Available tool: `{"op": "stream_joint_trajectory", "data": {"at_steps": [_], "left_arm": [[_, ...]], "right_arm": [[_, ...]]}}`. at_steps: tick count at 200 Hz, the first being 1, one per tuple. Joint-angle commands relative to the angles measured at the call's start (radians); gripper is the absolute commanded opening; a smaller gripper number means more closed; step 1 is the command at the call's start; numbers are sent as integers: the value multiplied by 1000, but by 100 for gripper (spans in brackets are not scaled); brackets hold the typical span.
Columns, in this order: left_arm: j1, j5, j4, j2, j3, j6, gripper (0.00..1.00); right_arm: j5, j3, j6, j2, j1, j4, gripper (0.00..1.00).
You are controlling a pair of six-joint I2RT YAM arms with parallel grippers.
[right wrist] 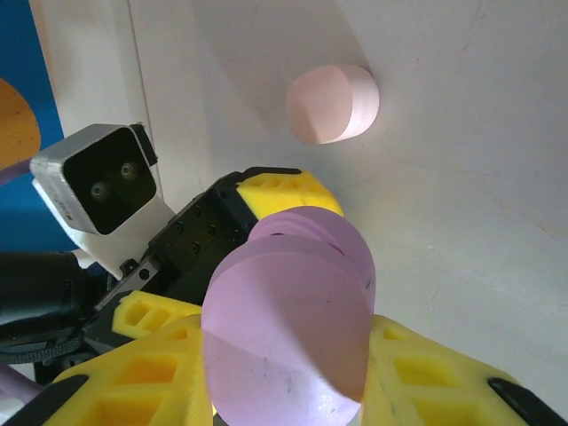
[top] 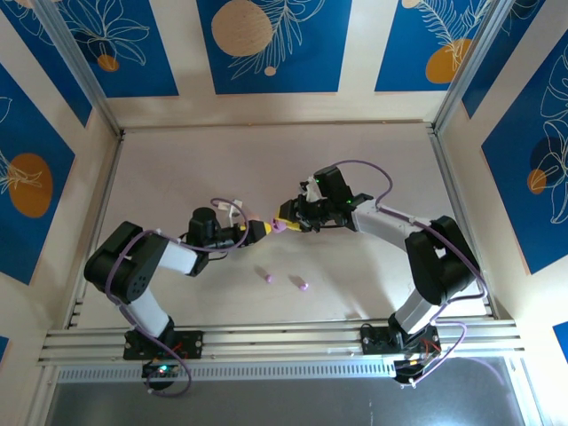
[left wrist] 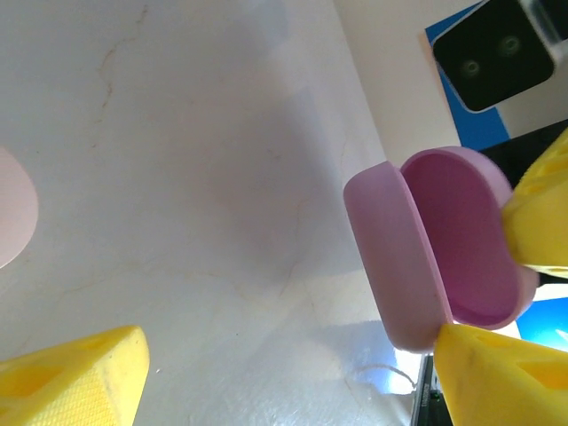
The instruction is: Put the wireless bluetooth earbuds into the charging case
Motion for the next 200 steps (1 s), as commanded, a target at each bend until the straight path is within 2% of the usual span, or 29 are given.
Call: {"op": "stream_joint_trajectory", "data": {"at_steps": [1,64,120,159,200], "left_arm": [[4,-44,-93,0,25,34,83],[5,-45,-136,9,41,44,83],[9,-72,-162,-44,24,68,81],[10,-81,-172,-65,19,79,65],[3,-29,-96,-34,23,49,42]], "right_arm": [[-87,-10,17,-53,13,12,31],[-71,-16,5,-64,10,-10,31],[-52,-40,-32,-57,-18,-35,31],[-84,-83,-37,-39,-44,2,31],[-126,-106,-27,22,-48,72,31]]}}
